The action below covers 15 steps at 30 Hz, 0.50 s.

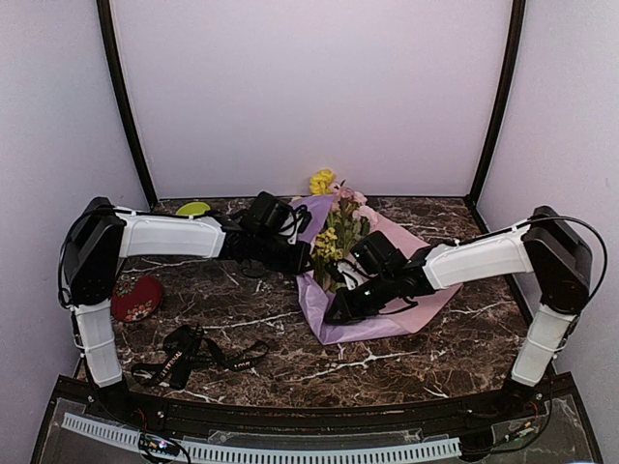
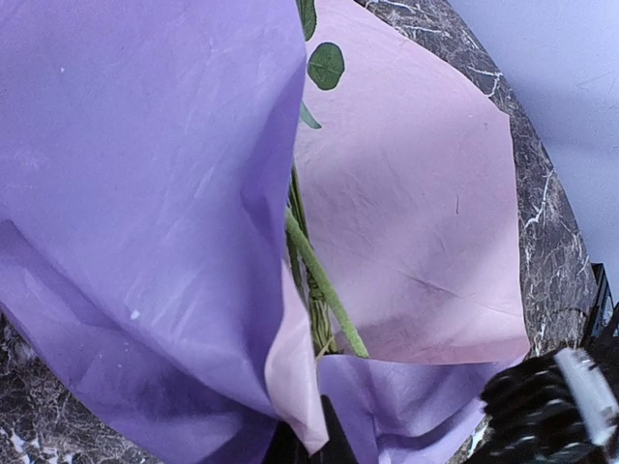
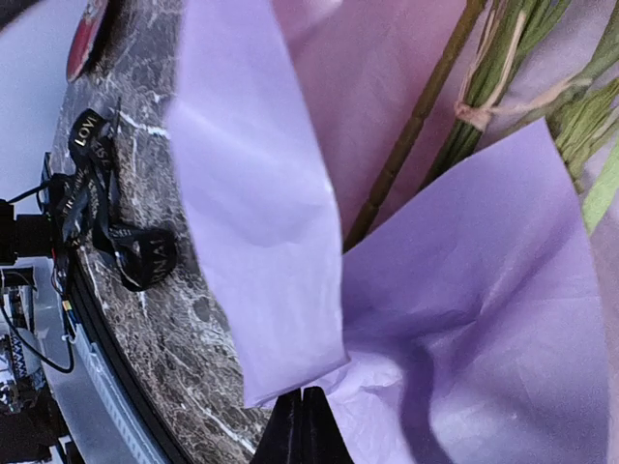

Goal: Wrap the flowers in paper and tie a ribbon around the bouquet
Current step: Fold the one-fourth-folded wrapping paper at the center of the board.

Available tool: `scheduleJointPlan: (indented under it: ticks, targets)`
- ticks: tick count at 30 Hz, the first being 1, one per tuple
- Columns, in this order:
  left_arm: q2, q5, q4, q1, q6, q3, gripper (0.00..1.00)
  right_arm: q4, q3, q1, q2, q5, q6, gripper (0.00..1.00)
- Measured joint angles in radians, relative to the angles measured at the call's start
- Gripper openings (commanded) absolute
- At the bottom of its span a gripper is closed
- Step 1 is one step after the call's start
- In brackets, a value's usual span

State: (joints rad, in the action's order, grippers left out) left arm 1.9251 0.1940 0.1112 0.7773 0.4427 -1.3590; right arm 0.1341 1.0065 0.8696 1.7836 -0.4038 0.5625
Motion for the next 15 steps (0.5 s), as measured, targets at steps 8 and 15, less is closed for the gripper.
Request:
scheduleJointPlan:
  ticks: [8, 15]
  targets:
    - [0.021, 0.0, 0.017, 0.001, -0.014, -0.027, 0.0, 0.029, -0.067, -0.048, -0.123, 0.056, 0.023, 0.0]
    - [0.029, 0.002, 0.027, 0.013, -0.021, -0.071, 0.0, 0.035, -0.159, -0.107, -0.113, 0.074, 0.031, 0.0]
